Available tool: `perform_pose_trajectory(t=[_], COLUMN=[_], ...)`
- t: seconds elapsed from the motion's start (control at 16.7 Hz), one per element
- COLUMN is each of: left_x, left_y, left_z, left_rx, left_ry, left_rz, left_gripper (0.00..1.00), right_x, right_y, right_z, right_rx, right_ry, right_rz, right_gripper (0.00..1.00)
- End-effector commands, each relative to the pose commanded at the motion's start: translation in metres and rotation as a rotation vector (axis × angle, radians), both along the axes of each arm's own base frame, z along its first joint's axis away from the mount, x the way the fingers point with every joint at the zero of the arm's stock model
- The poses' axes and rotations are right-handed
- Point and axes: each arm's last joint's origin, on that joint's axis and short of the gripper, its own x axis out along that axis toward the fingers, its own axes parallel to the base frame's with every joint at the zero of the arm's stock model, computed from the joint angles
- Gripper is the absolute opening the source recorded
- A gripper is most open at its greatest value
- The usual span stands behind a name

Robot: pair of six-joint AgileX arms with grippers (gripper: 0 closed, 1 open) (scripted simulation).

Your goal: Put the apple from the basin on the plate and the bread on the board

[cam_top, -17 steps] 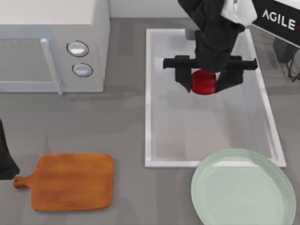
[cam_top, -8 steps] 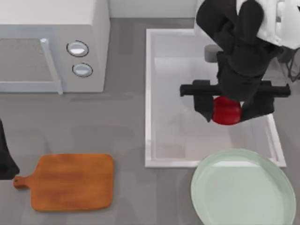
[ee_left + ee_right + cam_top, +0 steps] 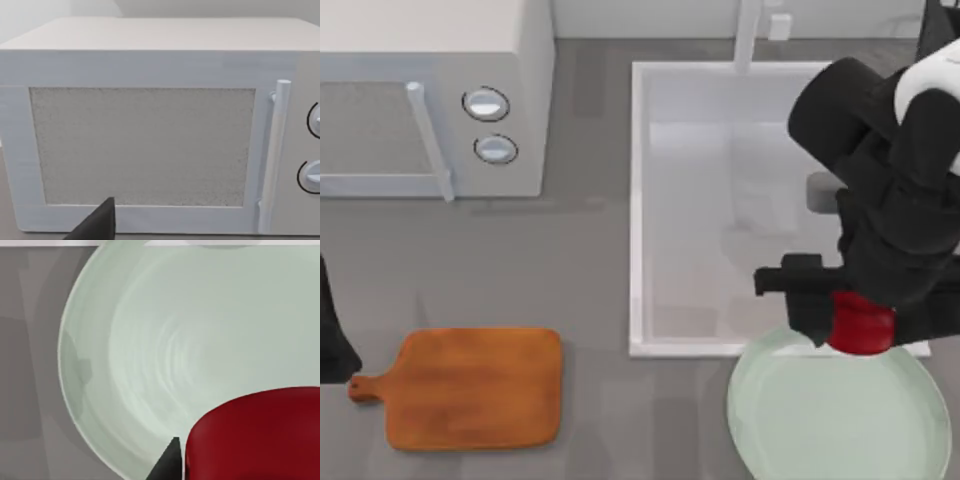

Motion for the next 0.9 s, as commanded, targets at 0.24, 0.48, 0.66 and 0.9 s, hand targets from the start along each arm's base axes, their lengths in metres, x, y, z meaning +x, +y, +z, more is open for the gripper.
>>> perform_pose_trajectory(t=[0.24,0.48,0.66,0.9], left_x=[0.0,0.0,0.0,0.0], left_y=[0.0,0.0,0.0,0.0], left_z=[0.0,0.0,0.0,0.0], left_rx=[0.0,0.0,0.0,0.0], left_ry=[0.0,0.0,0.0,0.0], left_rz=[0.0,0.0,0.0,0.0], left_gripper=[1.0,1.0,1.0,1.0], right_x=[-0.0133,-0.0135,-0.0135,-0.0135], right_y=[-0.0063,-0.0064,-0.0064,-0.0064], right_z=[-0.0029,-0.0029,-0.0029,-0.0029], right_rx=[-0.006,-0.006,-0.006,-0.006], right_ry=[0.012,0.012,0.012,0.012], right_rz=[0.0,0.0,0.0,0.0], right_gripper=[0.0,0.0,0.15,0.45])
